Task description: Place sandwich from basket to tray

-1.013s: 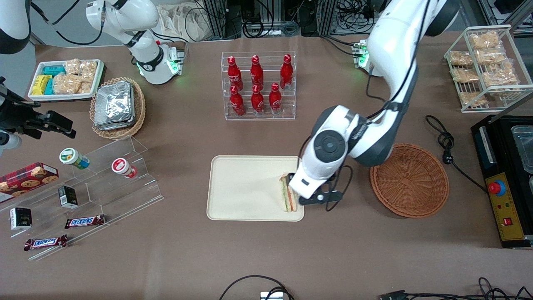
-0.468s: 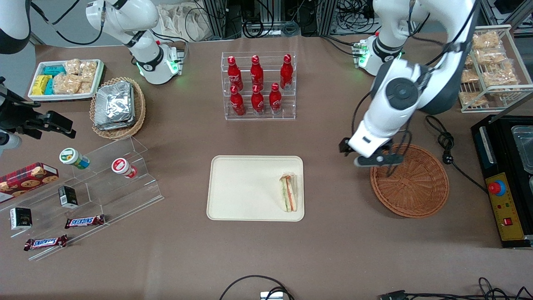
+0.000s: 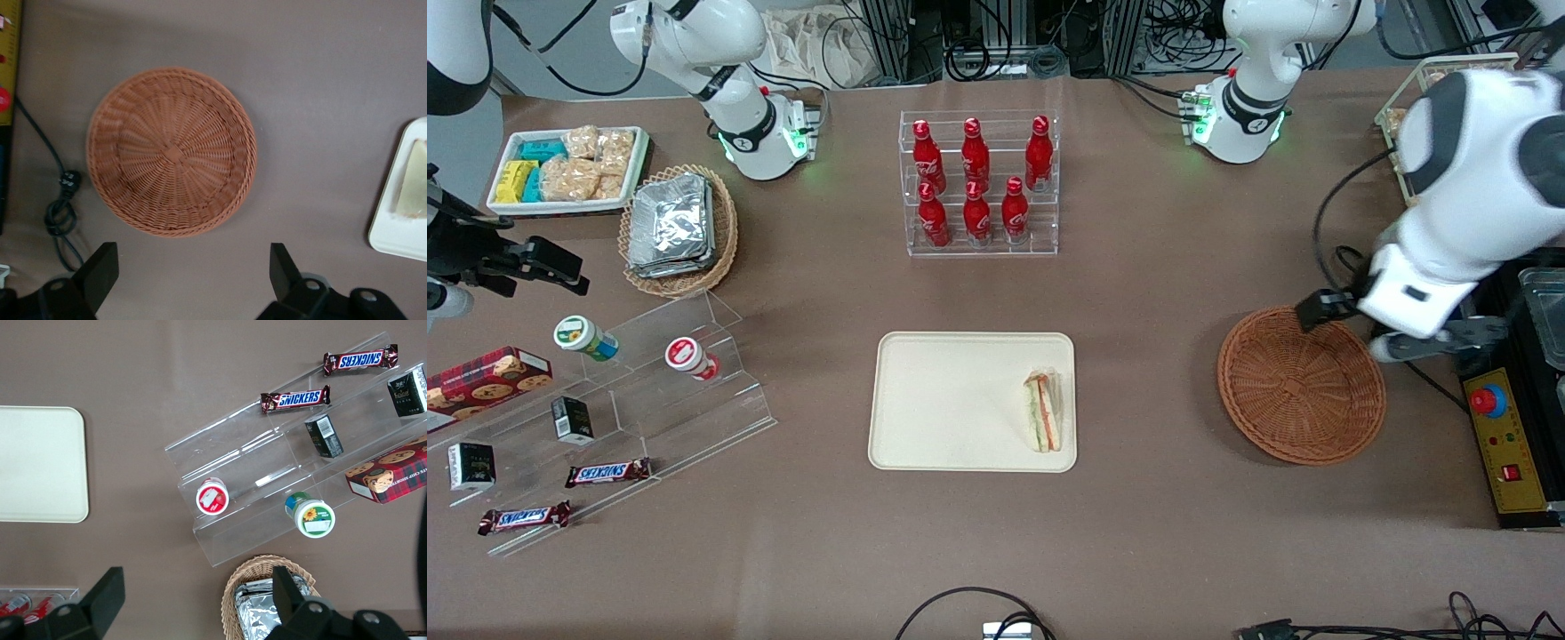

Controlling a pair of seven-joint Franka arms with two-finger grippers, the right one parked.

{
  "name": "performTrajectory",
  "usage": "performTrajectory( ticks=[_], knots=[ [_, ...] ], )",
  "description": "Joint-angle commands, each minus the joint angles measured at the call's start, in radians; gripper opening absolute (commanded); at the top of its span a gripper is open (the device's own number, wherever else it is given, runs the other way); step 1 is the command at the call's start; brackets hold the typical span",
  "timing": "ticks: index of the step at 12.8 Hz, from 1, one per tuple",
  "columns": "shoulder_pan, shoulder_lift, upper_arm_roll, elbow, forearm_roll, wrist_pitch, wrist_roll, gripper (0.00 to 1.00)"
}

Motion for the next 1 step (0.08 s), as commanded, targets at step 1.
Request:
performTrajectory(
  ticks=[1],
  knots=[
    [0.035,0.130,-0.015,0.200,-0.048,-0.123,0.027,1.00]
  ],
)
